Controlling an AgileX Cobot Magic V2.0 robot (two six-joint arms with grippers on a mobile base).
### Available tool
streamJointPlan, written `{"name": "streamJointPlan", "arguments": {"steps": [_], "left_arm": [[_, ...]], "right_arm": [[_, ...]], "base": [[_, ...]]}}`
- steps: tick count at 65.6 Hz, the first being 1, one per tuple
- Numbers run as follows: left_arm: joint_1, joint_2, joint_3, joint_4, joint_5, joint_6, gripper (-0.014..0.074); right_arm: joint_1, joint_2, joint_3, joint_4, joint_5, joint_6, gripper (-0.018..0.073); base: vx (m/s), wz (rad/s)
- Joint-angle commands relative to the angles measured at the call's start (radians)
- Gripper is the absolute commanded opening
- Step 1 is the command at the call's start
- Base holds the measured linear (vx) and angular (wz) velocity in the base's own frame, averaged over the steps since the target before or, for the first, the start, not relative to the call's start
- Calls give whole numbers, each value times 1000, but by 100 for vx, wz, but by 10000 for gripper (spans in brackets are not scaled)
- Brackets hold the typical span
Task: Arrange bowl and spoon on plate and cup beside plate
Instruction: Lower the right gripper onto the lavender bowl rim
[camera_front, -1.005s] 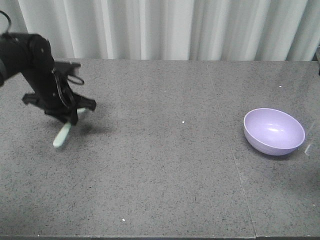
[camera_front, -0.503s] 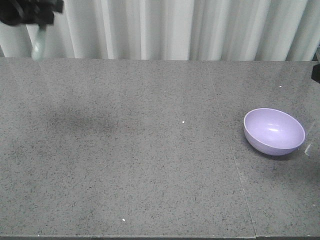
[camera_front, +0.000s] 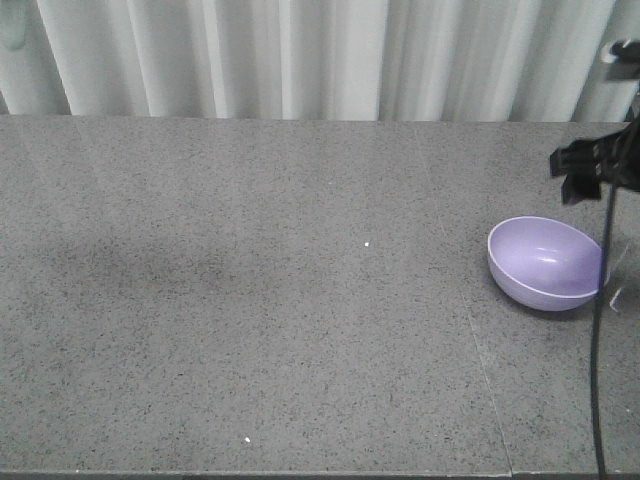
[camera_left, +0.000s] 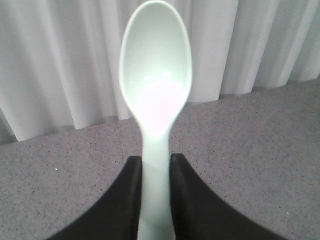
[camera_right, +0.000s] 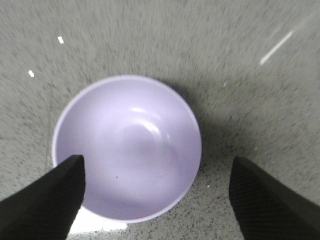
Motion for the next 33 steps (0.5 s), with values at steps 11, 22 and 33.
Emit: {"name": "streamJointPlan", "arguments": {"steps": [11,22,33], "left_arm": [[-6,-30,114,12,-132,12,-6],[-6,-30,150,12,-159,12,-6],[-6,-30,150,12,-175,12,-6]], "right_arm": [[-32,51,-34,-15,-30,-11,580],[-113,88,-34,30,-10,-51,580],[-131,119,-34,61,-25,-71,580]], "base": [[0,0],[0,0],[0,0]]}}
